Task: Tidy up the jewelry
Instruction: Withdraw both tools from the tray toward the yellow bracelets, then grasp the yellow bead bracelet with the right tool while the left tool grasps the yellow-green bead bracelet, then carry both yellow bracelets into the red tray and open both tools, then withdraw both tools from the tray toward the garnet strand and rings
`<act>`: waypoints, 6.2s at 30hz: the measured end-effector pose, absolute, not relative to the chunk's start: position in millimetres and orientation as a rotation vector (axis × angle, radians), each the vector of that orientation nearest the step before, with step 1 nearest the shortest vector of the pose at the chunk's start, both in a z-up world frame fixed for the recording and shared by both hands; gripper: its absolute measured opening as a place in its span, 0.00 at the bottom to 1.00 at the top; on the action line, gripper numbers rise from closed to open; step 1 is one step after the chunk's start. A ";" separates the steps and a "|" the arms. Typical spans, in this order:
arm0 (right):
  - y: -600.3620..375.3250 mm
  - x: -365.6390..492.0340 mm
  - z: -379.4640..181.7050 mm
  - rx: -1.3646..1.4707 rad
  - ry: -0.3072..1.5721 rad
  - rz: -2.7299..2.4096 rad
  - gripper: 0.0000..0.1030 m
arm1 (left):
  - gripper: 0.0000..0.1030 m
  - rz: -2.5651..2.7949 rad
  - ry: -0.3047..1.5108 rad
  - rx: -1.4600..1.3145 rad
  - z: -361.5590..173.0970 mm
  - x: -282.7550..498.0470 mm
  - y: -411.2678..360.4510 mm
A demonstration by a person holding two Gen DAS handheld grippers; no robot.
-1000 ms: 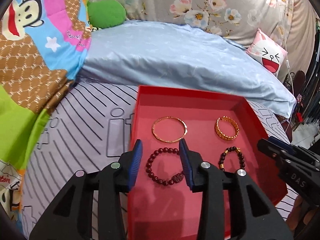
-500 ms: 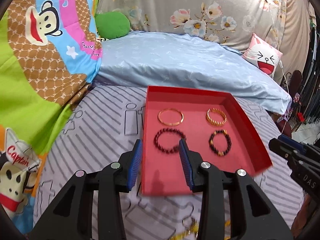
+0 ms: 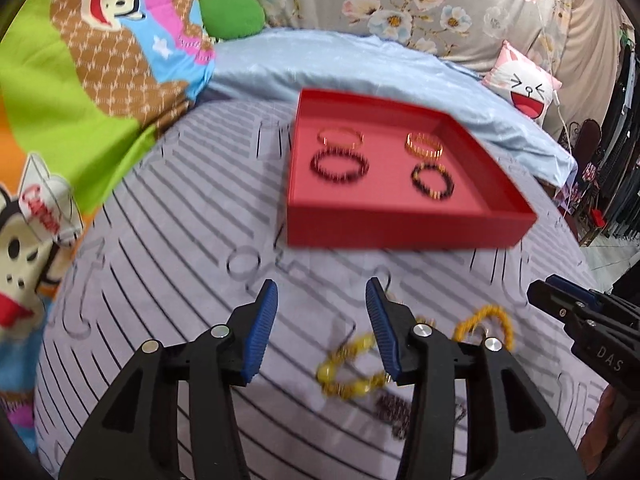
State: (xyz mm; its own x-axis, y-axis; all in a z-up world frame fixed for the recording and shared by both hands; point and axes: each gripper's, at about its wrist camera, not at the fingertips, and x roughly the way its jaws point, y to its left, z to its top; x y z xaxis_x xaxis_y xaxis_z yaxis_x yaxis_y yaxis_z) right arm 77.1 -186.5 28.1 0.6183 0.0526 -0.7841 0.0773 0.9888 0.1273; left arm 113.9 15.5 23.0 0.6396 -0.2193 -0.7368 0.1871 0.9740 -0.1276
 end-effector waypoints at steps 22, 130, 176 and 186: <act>-166.9 75.5 -6.0 0.073 0.935 -0.051 0.29 | 0.48 -0.233 0.883 0.004 -5.9 95.6 4.9; -199.7 189.5 31.8 0.168 0.851 0.036 0.12 | 0.28 -0.242 0.786 0.012 40.9 220.0 -15.9; -189.9 46.3 13.3 0.208 0.900 0.050 0.20 | 0.36 -0.248 0.802 -0.055 25.6 74.6 14.5; -188.6 28.0 6.9 0.204 0.906 0.043 0.21 | 0.43 -0.300 0.830 -0.038 14.1 42.0 4.1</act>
